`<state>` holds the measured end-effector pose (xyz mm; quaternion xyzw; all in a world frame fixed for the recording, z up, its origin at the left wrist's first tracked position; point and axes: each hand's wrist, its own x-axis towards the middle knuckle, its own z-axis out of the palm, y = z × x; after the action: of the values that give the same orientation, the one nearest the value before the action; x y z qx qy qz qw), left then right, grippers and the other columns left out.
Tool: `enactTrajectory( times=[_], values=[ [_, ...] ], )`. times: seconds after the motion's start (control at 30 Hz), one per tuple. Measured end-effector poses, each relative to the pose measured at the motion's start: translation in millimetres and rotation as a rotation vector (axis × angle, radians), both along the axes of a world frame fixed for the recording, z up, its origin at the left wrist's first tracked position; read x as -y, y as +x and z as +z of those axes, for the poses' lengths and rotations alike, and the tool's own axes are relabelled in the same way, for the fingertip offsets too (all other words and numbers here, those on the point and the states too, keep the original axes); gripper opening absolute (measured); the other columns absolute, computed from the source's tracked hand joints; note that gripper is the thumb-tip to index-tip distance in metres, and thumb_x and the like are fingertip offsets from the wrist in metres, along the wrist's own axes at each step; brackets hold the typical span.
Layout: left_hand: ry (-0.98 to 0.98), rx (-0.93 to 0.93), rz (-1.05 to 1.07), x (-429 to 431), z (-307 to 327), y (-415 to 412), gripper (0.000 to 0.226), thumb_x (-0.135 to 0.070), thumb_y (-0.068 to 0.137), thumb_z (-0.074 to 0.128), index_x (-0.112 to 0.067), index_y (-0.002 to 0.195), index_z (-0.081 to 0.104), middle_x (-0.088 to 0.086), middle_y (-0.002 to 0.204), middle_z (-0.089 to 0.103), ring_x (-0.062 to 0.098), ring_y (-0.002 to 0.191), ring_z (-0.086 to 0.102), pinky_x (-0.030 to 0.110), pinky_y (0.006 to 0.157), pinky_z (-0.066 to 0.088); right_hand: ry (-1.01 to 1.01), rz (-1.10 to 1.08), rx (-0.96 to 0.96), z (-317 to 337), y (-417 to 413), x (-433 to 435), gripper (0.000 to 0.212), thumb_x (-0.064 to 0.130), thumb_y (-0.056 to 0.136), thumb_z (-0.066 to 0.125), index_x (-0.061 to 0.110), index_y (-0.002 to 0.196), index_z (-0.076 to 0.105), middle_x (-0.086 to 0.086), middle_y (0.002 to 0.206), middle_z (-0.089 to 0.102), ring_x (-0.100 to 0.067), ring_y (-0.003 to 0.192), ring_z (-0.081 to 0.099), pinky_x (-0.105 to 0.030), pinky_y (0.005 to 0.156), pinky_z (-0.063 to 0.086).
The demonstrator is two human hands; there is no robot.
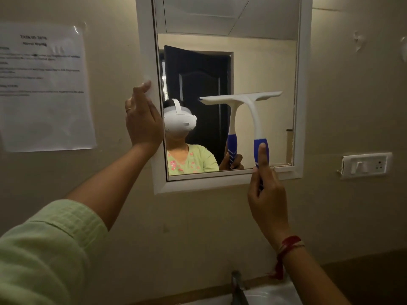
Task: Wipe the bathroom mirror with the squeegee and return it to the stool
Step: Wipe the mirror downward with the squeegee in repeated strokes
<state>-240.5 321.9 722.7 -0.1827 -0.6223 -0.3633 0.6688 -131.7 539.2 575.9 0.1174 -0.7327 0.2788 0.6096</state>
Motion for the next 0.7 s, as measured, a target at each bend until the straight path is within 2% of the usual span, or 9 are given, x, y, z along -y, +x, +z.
enactTrajectory(
  times=[0.13,0.37,0.57,0.7],
  values=[
    [-0.004,0.001,-0.008,-1.2,-0.3,-0.5,0.033,-0.012,0.096,0.028,-0.004,0.122,0.048,0.008,0.121,0.06,0.028,0.104,0.054,0.014,0.081,0.029,-0.024,0.002,0.034,-17.2,4.2,1.3,0.053,0.024,0.096,0.035,0.024,0.144,0.012,-0.007,0.08,0.054,-0.007,0.053,0.044,-0.022,0.053,0.048],
    [0.0,-0.011,-0.003,-0.4,0.0,-3.5,0.033,-0.012,0.096,0.027,-0.004,0.121,0.047,0.006,0.124,0.059,0.028,0.107,0.054,0.011,0.083,0.024,-0.028,-0.038,0.112,-58.0,14.2,3.8,0.055,0.022,0.097,0.036,0.03,0.143,0.008,-0.001,0.075,0.049,-0.002,0.05,0.041,-0.01,0.05,0.035],
    [-0.002,0.002,0.009,-1.2,-0.6,-1.3,0.034,-0.011,0.096,0.025,-0.003,0.122,0.046,0.006,0.126,0.057,0.028,0.111,0.053,0.004,0.082,0.019,-0.049,-0.021,0.169,-92.1,26.7,10.8,0.058,0.021,0.096,0.036,0.032,0.143,0.004,-0.002,0.073,0.047,-0.007,0.049,0.04,-0.015,0.049,0.04],
    [-0.001,0.004,0.002,-1.0,-0.4,-0.9,0.035,-0.01,0.096,0.025,-0.002,0.122,0.046,0.005,0.127,0.057,0.027,0.11,0.054,0.003,0.086,0.018,-0.058,-0.04,0.199,-102.5,31.9,14.6,0.061,0.022,0.093,0.037,0.031,0.144,0.003,-0.002,0.07,0.048,-0.007,0.048,0.04,-0.01,0.048,0.035]
  ],
)
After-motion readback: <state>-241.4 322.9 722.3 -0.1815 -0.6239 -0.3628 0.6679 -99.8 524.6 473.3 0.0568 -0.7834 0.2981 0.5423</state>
